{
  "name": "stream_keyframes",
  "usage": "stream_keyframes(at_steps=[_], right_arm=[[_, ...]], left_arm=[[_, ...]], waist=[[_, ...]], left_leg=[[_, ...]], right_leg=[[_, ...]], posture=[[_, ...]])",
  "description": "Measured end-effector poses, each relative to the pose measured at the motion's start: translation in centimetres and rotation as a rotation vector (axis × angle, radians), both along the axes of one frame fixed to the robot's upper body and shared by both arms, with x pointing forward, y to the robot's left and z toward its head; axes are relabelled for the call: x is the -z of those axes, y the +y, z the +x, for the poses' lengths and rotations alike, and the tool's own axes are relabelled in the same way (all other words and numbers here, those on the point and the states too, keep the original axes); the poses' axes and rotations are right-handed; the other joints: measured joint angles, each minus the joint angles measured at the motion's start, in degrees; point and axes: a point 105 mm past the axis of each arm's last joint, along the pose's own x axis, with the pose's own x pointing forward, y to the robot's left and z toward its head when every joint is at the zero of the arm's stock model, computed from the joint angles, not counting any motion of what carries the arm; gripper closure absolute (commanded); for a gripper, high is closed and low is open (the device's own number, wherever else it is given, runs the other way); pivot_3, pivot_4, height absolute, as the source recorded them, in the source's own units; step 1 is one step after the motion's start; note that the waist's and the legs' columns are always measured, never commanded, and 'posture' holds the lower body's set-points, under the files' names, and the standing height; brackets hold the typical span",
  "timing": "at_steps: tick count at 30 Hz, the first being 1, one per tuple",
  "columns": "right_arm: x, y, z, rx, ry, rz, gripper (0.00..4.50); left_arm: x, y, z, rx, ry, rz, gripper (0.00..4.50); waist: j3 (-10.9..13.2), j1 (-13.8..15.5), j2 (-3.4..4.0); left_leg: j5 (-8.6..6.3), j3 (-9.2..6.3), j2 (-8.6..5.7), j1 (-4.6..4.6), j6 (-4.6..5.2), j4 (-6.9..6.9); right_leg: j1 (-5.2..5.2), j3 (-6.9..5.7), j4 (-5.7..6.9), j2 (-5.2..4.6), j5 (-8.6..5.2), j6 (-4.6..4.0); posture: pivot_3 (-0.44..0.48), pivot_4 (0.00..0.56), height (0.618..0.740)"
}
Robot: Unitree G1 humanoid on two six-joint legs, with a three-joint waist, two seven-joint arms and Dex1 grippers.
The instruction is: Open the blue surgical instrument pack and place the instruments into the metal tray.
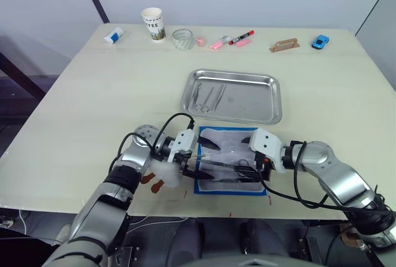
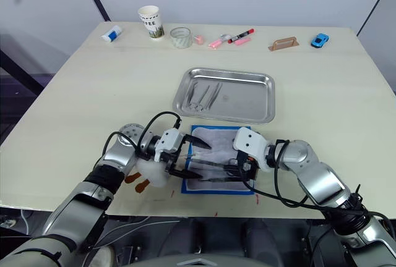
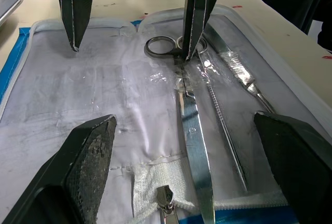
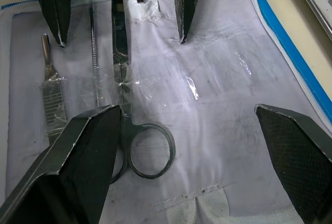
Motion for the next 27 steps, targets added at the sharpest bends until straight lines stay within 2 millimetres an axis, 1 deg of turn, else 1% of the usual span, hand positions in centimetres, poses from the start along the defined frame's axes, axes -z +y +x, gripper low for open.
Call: stream_keyframes(at_steps=[9, 12, 18, 23, 25, 26, 27], right_arm=[[-0.03, -0.61, 0.03, 0.008, 0.008, -0.035, 0.0], [-0.1, -0.82, -0.36, -0.011, 0.001, -0.045, 0.0], [-0.08, -0.4, -0.58, -0.062, -0.029, -0.029, 0.0], [0.07, 0.0, -0.52, -0.07, -0.03, -0.014, 0.0], [0.15, 0.01, -0.47, -0.068, -0.028, -0.013, 0.5], [0.3, 0.04, -0.5, -0.066, -0.02, -0.011, 0.96], [0.32, 0.05, -0.51, -0.065, -0.019, -0.011, 0.96]], left_arm=[[0.01, 0.02, -0.04, -0.002, 0.003, -0.001, 0.05], [0.0, 0.03, -0.15, -0.003, 0.003, -0.005, 0.05], [0.0, 0.09, -0.18, -0.009, 0.008, -0.006, 0.05], [0.0, 0.08, -0.25, -0.009, 0.01, -0.007, 0.05], [0.0, 0.08, -0.25, -0.009, 0.011, -0.006, 0.0], [0.01, 0.08, -0.24, -0.01, 0.011, -0.006, 0.0], [0.01, 0.08, -0.24, -0.01, 0.011, -0.006, 0.0]], waist=[[-0.05, 0.01, 0.02], [-0.05, 0.0, 0.02], [-0.05, -0.13, 0.02], [-0.05, -0.14, 0.02], [-0.05, -0.14, 0.02], [-0.05, -0.14, 0.02], [-0.05, -0.14, 0.02]], left_leg=[[0.0, 0.0, 0.0, 0.0, 0.0, 0.0], [0.0, 0.0, 0.0, 0.0, 0.0, 0.0], [0.0, 0.0, 0.0, 0.0, 0.0, 0.0], [0.0, 0.0, 0.0, 0.0, 0.0, 0.0], [0.0, 0.0, 0.0, 0.0, 0.0, -0.01], [0.0, 0.0, 0.0, 0.0, 0.0, -0.01], [0.0, 0.0, 0.0, -0.01, 0.0, -0.01]], right_leg=[[0.0, 0.0, 0.0, 0.0, 0.0, 0.0], [0.0, 0.0, -0.01, 0.0, 0.0, 0.0], [0.0, 0.0, -0.02, 0.0, 0.0, 0.0], [0.0, 0.0, -0.02, 0.0, 0.0, 0.0], [0.0, 0.0, -0.02, 0.0, 0.0, 0.0], [0.0, 0.0, -0.02, 0.0, 0.0, 0.0], [0.0, 0.0, -0.02, 0.0, 0.0, 0.0]], posture=[[0.0, 0.15, 0.718], [0.0, 0.15, 0.718], [0.0, 0.15, 0.718], [0.0, 0.15, 0.718], [0.0, 0.15, 0.718], [0.0, 0.15, 0.718], [0.0, 0.15, 0.718]])
